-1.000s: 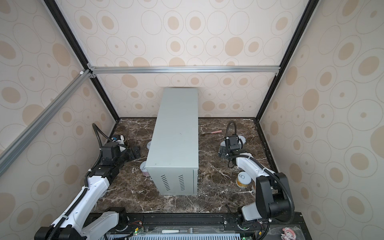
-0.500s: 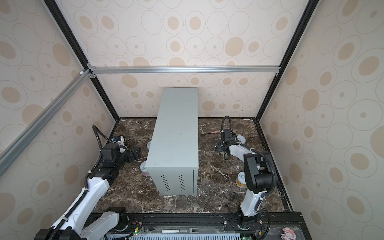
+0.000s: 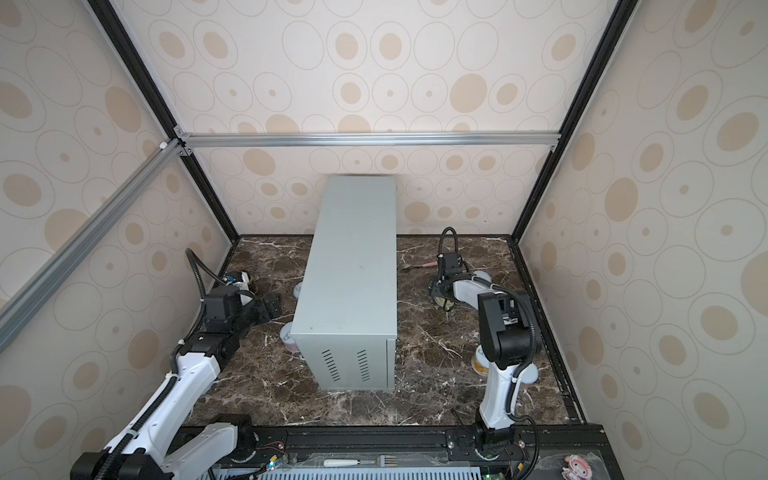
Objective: Place and organize the canned foods onto the counter
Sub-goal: 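Close the right gripper on the yellow can and lift it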
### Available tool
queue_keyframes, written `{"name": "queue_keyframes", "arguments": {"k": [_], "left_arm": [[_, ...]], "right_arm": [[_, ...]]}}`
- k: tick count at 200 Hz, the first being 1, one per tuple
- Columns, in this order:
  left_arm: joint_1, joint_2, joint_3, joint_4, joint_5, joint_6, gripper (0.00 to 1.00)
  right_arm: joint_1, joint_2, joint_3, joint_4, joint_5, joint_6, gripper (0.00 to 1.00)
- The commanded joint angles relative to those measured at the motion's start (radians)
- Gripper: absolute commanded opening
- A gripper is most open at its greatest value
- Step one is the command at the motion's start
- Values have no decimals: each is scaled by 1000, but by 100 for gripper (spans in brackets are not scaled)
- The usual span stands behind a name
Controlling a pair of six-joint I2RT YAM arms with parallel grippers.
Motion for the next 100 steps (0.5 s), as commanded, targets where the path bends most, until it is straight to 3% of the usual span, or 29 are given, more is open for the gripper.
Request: {"name": "queue_keyframes", "arguments": {"k": [1,100], "left_arm": [[1,0,-4,15,12,1,99],[1,-45,-16,22,25,-3,99]], "right_arm": [[0,17,26,-32,-8,7,82],[11,-26,34,-109,-1,-40,47]]}}
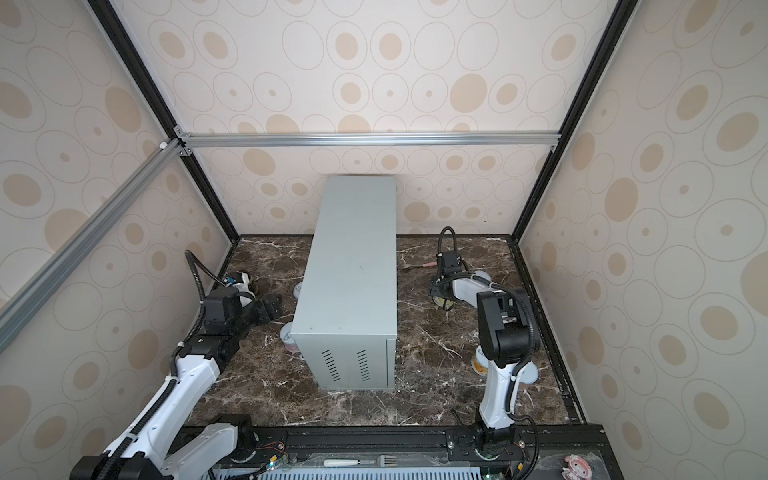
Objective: Place and organize the canned foods onto the counter
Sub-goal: 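Close the right gripper on the yellow can and lift it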
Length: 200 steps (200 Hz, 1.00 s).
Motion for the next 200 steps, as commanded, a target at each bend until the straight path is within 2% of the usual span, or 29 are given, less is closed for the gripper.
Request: {"name": "queue_keyframes", "arguments": {"k": [1,37,143,200], "left_arm": [[1,-21,0,15,10,-3,99],[1,-44,1,8,12,-1,99],[1,-108,3,18,51,-5,99],[1,-145,-3,20,52,-8,99]], "right_arm": [[9,-34,19,-75,-1,-26,46],[10,-84,52,-157,-37,-55,38],[47,-331,169,-437,-97,-111,38],[84,-456,312,-635,-106,-146,36]]}}
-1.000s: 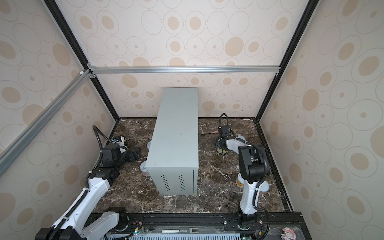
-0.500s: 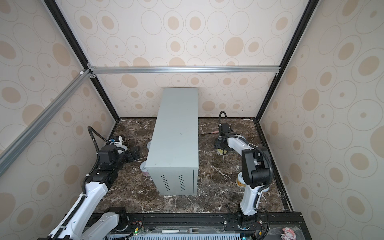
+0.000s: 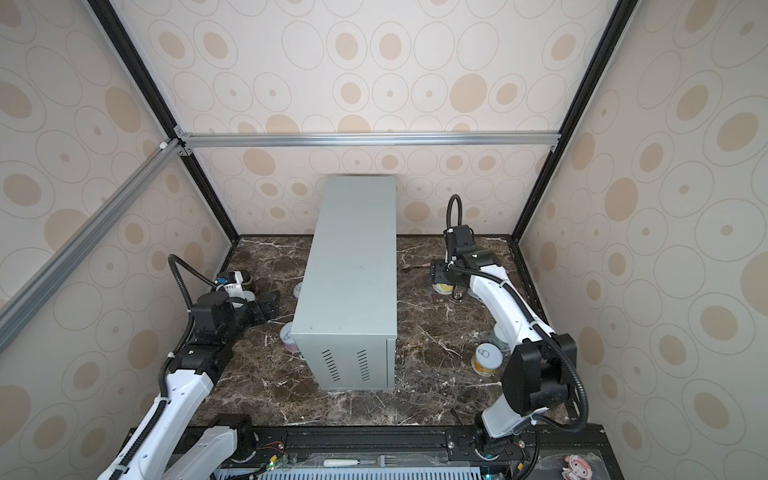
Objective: Place and organize the canned foods onto the counter
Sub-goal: 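Close the right gripper on the yellow can and lift it, then carry the yellow can with the right gripper over the grey cabinet top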
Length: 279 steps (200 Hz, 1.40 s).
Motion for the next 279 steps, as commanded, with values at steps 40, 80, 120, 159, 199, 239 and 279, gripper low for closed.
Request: {"name": "queue_keyframes", "arguments": {"k": [40,80,120,159,199,239,279], "left_arm": [[1,-33,-2,23,11,-8,99],[1,-45,-1,28,20,-9,99],[-1,-45,-1,31,31,-11,99],[-1,-45,-2,34,34,-11,99],[-1,-46,-3,36,40,-11,99],[-2,-50,-5,36,47,-12,99],[-2,-53,-9,37,51,-14,99]], "right_arm": [[58,-130,184,-216,-14,-39,35],[120,-122,329,-348,0,-58,34],[185,-102,481,-446,24,-68,33],[242,-55,642,-538,24,-83,32],[296,35,874,-645,12,-104,32],[361,133,1072,-718,-18,-126,32],[407,183,1108,-700,-54,-133,32]]}}
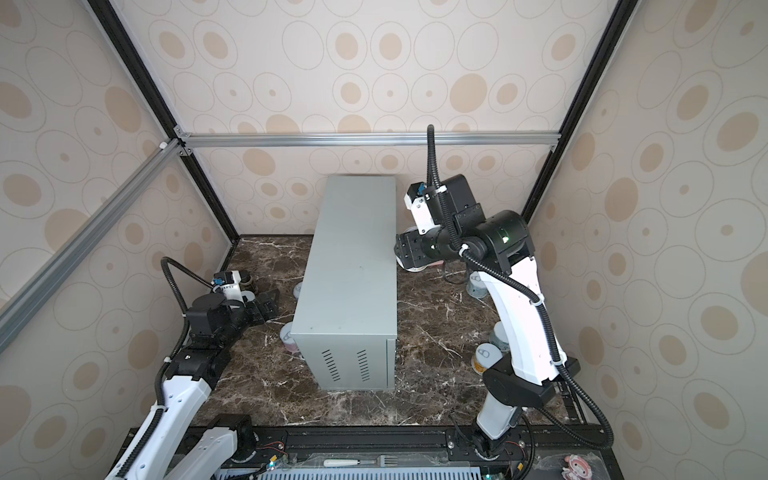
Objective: Place and organize the canned foods onto the counter
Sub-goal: 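Carry the yellow can with the right gripper over the grey cabinet top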
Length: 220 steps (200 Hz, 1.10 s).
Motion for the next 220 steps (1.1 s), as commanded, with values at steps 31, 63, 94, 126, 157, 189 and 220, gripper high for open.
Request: {"name": "queue_keyframes", "arguments": {"k": [31,63,94,126,157,189,220], "left_arm": [[-1,-7,-5,24,20,-13,99],[-2,-4,-6,22,25,-14,99],[-1,-3,-9,25,28,-15,99],[-1,0,-8,25,32,-15,99],[-1,0,-11,25,37,-16,99],[-1,0,-10,26,37,-15,99],[-1,0,-12,26,37,-15,99]], "right_arm": [[85,86,94,20,-29,-28,32],[148,172,185,24,-29,-42,32],[170,218,181,61,-37,-43,34],[173,272,183,85,-48,-47,42],[172,301,181,110,-54,-47,54],[172,311,179,139,-60,-49,69],[172,307,168,160,-62,-50,80]]}}
